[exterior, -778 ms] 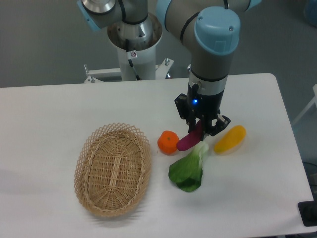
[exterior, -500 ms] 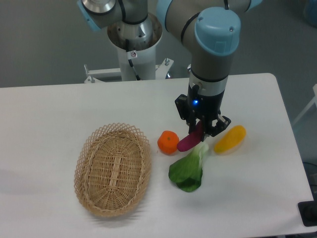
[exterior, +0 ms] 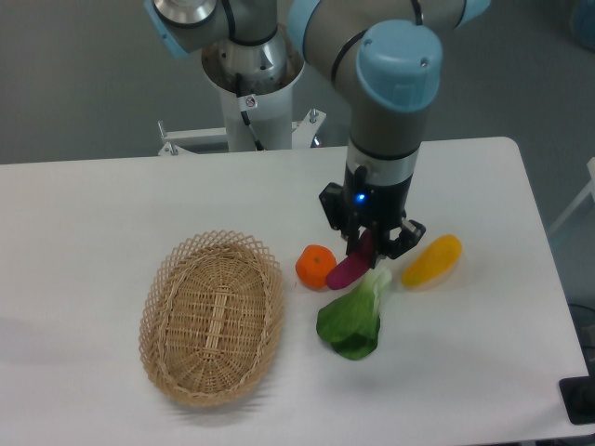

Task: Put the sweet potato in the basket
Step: 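Close the gripper on the purple sweet potato and lift it, then carry the sweet potato over the wicker basket and lower it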

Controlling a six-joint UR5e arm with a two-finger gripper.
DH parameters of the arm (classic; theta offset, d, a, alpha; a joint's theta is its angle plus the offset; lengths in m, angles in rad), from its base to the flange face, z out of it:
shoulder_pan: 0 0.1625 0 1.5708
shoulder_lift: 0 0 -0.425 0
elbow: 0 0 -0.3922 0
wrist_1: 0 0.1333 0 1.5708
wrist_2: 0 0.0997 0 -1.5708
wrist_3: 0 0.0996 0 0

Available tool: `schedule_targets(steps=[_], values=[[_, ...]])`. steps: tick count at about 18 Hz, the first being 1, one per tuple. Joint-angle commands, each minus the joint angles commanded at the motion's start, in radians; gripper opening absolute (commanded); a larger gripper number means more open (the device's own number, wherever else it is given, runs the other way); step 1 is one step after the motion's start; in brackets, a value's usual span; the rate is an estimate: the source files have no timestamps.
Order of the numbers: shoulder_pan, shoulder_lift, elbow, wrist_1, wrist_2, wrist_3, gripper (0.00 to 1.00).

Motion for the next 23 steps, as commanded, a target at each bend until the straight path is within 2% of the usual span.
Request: schedule_targets(steps=[2, 4, 6, 7, 8, 11, 13, 18, 23], values=[[-0.032, 0.012, -0.043, 0.012, 0.006, -0.037, 0.25], [-0.063, 0.058, -0.104, 0.011, 0.005, -0.054, 0.24], [-0.112, 0.077, -0.17, 0.048, 0.006, -0.129, 0.24], [-0.141, 0.077, -0.201, 0.081, 0.011, -0.19, 0.25], [-0.164, 0.066, -0.219, 0.139, 0.015, -0.254, 0.25], [-0.258, 0.002, -0.256, 0.308, 0.084, -0.411, 0.25], [-0.316, -0.047, -0.272, 0.356, 0.149, -0.431, 0.25], [-0.348, -0.123, -0.29, 0.367, 0.172, -0.422, 0.25], [-0.358, -0.156, -0.305, 0.374, 0.175, -0.379, 0.26]])
